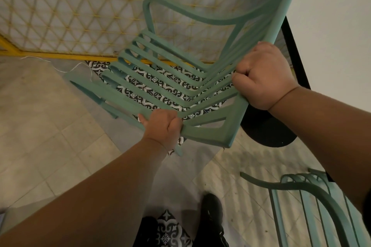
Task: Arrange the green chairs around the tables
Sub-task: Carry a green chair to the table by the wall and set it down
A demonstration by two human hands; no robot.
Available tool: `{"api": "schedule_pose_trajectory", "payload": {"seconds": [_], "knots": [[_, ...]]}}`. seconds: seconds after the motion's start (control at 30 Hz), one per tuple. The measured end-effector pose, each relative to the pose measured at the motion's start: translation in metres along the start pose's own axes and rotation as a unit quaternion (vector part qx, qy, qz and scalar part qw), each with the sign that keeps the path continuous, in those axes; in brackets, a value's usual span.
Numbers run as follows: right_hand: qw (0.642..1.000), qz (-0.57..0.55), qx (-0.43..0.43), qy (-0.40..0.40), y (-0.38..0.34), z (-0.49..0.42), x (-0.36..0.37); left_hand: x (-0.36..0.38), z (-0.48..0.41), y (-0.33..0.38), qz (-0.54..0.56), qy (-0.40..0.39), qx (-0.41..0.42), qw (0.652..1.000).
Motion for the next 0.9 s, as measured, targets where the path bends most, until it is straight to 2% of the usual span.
{"api": "schedule_pose_trajectory", "payload": {"seconds": [0.3, 0.63, 0.73, 0.9], "knots": [[0.999, 0.022, 0.033, -0.017, -0.035, 0.016, -0.001, -0.024, 0.014, -0.019, -0.010, 0.008, 0.068, 0.998], [0.995, -0.005, 0.101, -0.002, -0.103, 0.020, 0.006, -0.074, -0.002, -0.076, -0.018, -0.032, 0.096, 0.995], [0.992, -0.002, 0.123, -0.010, -0.116, 0.021, 0.009, -0.087, -0.009, -0.087, -0.028, -0.016, 0.100, 0.994], [0.990, -0.002, 0.144, 0.002, -0.141, 0.018, 0.014, -0.101, -0.025, -0.097, -0.062, -0.065, 0.136, 0.987]]}}
Point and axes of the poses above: each hand's wrist, its own z-axis away from the middle knuckle, its own x-axis out of the palm, y = z × x, the point moved 8 cm from there along -z, towards the middle knuckle, and after that the axes turned 7 degrees about y, right-handed, at the moved point
